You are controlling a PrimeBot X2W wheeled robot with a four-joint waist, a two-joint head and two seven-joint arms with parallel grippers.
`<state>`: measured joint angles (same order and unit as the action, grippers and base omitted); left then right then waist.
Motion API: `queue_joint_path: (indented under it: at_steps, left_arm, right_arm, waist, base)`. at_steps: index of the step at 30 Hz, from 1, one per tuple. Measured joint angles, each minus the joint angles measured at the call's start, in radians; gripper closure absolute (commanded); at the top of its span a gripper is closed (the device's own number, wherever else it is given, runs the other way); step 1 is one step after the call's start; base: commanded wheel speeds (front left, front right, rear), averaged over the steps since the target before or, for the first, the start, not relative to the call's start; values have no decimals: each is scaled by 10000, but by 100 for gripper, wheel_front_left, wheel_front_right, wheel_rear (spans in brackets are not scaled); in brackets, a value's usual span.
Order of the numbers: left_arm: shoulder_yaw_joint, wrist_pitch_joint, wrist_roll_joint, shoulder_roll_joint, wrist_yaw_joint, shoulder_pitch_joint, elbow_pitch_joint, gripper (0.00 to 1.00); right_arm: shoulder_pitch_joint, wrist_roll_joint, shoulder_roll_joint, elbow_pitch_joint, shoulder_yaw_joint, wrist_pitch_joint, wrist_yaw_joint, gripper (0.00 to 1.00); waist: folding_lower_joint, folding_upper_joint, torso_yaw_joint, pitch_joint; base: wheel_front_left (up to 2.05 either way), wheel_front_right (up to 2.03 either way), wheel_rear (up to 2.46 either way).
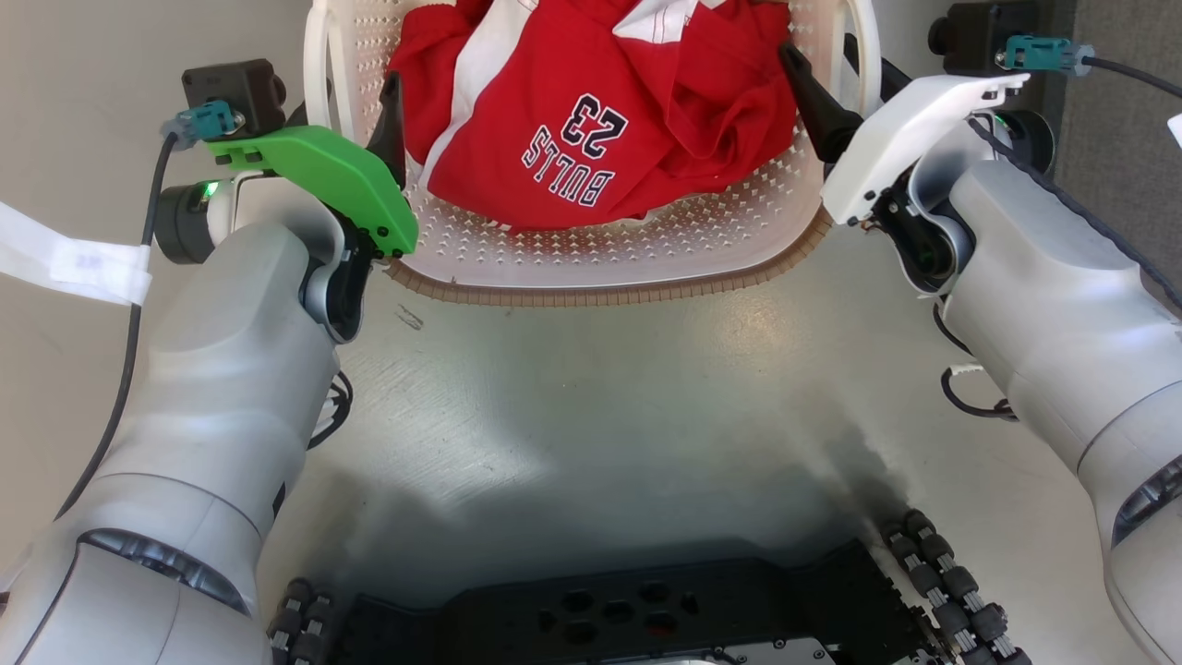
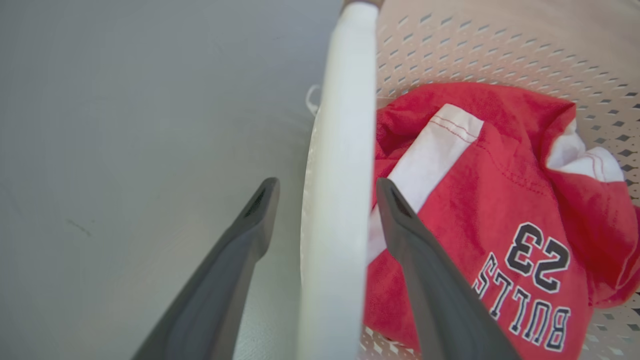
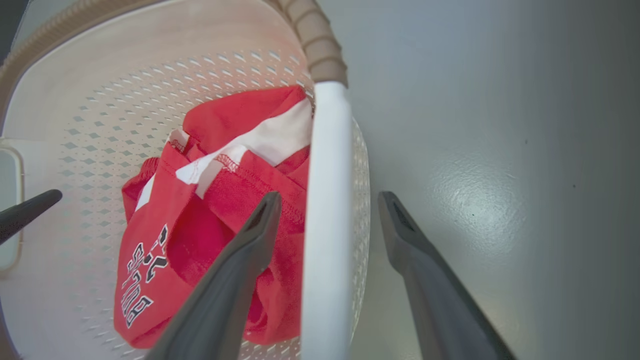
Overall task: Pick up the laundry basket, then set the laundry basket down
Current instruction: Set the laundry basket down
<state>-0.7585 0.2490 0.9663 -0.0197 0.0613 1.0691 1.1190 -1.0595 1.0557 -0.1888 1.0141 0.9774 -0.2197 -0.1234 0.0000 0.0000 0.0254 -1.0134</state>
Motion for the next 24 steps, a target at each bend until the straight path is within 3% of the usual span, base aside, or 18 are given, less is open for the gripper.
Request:
queue_joint_path:
  at_steps: [24]
  left_arm:
    - [96,27,-608,-35,-8,-500,334,0]
  right_arm:
    - [453,437,278,629,299,-90,0,0]
  waist:
    - [0,0,122,1780]
  base:
    - [0,0,0]
